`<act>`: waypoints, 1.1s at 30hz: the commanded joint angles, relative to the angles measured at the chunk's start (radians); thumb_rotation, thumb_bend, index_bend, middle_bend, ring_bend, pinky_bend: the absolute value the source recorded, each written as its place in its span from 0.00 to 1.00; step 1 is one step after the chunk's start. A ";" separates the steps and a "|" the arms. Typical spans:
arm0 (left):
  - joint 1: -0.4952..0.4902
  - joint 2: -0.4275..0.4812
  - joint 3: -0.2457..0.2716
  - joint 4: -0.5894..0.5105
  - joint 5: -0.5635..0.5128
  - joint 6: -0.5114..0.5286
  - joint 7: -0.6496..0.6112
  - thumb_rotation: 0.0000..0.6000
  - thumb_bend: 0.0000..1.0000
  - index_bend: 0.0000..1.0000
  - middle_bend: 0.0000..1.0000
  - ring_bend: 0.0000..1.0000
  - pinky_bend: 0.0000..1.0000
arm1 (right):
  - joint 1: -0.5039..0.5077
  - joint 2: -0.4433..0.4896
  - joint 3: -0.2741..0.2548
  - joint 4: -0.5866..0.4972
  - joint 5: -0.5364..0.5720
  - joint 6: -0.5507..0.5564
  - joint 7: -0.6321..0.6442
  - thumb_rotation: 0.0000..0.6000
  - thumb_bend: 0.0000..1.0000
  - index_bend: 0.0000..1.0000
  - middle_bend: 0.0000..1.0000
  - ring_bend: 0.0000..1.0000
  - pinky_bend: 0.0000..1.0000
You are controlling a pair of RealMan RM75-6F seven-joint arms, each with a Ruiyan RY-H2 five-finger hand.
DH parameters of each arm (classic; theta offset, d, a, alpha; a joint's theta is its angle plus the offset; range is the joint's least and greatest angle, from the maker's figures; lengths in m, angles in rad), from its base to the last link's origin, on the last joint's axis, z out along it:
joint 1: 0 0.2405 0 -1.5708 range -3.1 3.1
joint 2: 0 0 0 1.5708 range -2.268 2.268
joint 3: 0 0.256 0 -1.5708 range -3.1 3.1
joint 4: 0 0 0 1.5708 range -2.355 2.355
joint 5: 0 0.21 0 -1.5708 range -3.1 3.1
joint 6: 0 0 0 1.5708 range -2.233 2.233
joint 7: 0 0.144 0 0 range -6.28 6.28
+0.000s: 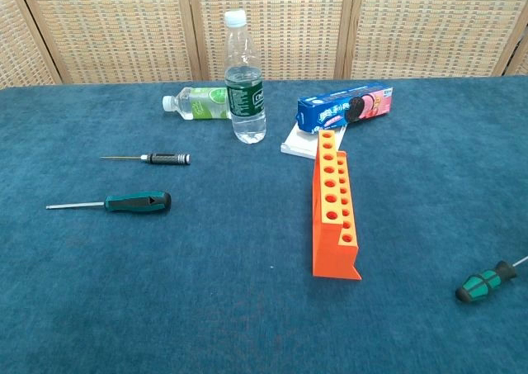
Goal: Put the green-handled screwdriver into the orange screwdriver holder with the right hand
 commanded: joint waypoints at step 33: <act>0.001 0.003 0.003 -0.006 0.009 0.005 -0.001 1.00 0.00 0.00 0.00 0.00 0.00 | -0.002 0.006 -0.010 -0.013 -0.009 -0.004 0.003 1.00 0.22 0.00 0.00 0.00 0.00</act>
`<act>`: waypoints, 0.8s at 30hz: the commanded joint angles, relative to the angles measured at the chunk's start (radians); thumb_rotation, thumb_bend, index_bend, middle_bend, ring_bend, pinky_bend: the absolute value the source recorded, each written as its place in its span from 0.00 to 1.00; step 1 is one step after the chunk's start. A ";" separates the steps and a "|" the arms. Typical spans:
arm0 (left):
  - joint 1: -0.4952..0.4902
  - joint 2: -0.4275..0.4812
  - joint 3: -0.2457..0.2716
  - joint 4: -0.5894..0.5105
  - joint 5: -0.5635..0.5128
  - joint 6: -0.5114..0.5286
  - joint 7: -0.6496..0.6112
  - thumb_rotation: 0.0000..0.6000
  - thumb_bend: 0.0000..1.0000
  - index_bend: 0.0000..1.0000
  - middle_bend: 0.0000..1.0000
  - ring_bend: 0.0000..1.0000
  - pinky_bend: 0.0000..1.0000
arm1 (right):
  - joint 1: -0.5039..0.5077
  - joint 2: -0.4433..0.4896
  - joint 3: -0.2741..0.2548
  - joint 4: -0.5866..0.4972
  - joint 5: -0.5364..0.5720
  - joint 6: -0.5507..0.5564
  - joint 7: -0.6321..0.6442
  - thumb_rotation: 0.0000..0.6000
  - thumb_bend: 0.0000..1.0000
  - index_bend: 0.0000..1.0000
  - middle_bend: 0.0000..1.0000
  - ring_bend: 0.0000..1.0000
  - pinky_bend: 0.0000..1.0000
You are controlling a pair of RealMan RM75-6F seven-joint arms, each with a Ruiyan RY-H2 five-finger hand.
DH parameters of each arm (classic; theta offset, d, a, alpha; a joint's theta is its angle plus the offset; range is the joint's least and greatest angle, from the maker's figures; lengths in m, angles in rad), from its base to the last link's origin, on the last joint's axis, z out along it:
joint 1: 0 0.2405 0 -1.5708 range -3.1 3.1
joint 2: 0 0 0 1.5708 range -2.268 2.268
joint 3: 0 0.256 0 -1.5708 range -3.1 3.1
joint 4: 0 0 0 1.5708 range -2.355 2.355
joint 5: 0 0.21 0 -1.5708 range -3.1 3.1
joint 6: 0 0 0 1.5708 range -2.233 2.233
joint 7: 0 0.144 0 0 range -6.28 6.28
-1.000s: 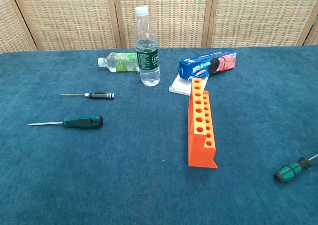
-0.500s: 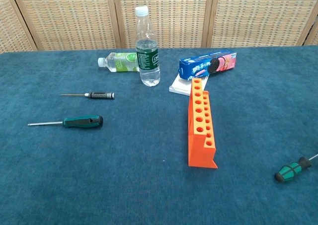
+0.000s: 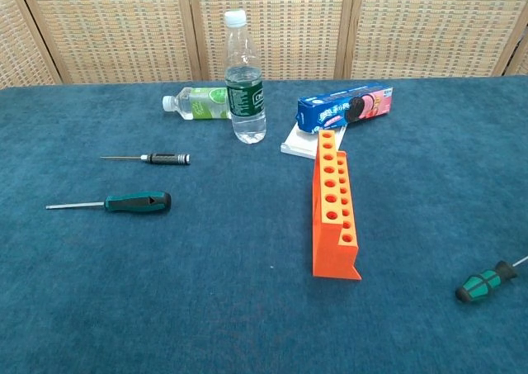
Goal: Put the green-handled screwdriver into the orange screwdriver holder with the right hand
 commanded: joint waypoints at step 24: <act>0.006 0.015 -0.003 -0.014 0.006 0.015 -0.023 1.00 0.00 0.00 0.00 0.00 0.00 | 0.037 -0.045 -0.024 -0.070 -0.021 -0.085 -0.064 1.00 0.22 0.34 0.00 0.00 0.00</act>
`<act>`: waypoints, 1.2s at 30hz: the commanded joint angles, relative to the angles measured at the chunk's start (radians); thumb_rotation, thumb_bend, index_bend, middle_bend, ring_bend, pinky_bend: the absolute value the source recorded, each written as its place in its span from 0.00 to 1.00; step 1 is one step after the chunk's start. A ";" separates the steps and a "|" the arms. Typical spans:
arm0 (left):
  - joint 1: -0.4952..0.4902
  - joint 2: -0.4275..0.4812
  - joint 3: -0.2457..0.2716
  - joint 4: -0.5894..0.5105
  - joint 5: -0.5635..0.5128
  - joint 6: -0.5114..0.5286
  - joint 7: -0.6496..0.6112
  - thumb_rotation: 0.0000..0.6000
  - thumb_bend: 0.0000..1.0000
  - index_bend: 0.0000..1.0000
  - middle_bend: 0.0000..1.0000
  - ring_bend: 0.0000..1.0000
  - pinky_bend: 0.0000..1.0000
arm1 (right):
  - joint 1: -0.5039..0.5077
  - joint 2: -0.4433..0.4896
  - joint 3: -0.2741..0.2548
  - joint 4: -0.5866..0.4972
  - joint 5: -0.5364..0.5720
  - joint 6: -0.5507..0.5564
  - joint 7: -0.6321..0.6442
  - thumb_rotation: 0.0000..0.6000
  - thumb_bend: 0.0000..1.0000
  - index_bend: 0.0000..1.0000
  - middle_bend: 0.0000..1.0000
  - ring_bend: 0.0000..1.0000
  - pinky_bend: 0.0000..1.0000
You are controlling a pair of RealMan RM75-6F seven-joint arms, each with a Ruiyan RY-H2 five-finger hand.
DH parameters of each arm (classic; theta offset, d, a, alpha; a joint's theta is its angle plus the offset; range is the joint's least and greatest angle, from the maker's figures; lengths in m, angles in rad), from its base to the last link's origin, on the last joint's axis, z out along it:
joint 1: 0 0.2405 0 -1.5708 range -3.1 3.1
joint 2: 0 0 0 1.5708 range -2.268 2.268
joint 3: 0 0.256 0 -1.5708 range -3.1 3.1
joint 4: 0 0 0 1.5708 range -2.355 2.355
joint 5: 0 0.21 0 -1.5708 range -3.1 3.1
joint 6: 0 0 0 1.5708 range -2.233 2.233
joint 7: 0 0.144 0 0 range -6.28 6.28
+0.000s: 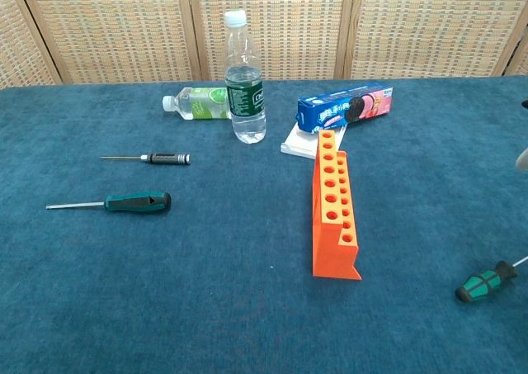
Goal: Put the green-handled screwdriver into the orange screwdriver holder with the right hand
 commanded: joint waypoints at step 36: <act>0.001 0.005 -0.003 -0.003 0.000 0.000 -0.006 1.00 0.00 0.00 0.00 0.00 0.00 | 0.079 -0.163 -0.007 0.120 0.126 -0.213 -0.032 1.00 0.22 0.42 0.00 0.00 0.00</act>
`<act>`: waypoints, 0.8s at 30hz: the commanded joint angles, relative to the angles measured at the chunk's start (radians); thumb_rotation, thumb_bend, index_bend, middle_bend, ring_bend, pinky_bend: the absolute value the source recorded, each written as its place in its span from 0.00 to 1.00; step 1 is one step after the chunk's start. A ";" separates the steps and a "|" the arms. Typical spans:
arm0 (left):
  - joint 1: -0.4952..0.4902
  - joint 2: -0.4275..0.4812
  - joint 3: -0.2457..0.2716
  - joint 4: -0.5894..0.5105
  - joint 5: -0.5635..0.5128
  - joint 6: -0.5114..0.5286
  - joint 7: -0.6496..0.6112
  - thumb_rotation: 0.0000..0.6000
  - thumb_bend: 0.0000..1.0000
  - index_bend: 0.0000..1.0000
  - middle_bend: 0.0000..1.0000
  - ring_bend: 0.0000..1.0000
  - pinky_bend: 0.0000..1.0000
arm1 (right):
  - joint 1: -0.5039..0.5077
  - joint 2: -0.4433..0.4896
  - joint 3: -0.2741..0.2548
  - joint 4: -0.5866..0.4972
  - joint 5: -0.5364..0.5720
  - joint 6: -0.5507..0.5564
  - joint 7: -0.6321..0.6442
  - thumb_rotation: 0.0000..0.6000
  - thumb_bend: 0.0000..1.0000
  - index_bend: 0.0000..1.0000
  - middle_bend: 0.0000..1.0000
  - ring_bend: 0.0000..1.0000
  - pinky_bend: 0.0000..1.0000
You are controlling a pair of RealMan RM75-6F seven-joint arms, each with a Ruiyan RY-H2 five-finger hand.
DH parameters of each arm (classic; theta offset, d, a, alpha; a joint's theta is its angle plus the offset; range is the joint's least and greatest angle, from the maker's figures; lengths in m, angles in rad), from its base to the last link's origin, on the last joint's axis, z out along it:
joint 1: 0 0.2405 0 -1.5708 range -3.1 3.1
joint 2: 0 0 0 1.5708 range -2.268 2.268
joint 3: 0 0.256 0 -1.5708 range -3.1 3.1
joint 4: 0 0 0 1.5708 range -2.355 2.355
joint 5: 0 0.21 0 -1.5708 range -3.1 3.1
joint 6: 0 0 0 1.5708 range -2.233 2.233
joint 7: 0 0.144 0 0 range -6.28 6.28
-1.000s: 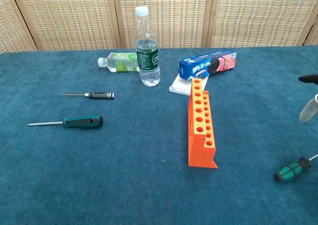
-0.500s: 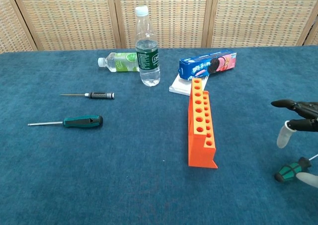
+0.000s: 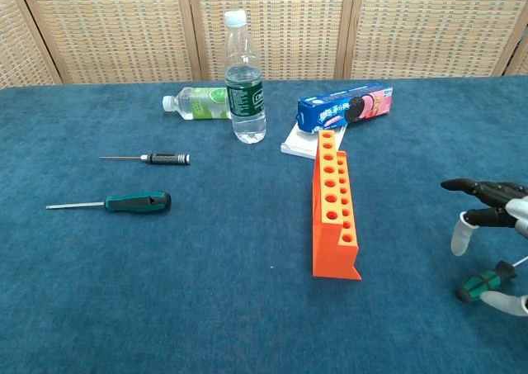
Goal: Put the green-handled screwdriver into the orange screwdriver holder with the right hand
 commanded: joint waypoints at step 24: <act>-0.001 -0.004 -0.001 0.001 0.000 -0.003 0.010 1.00 0.00 0.00 0.00 0.00 0.00 | 0.027 -0.016 0.002 0.062 0.066 -0.063 0.021 1.00 0.22 0.44 0.00 0.00 0.00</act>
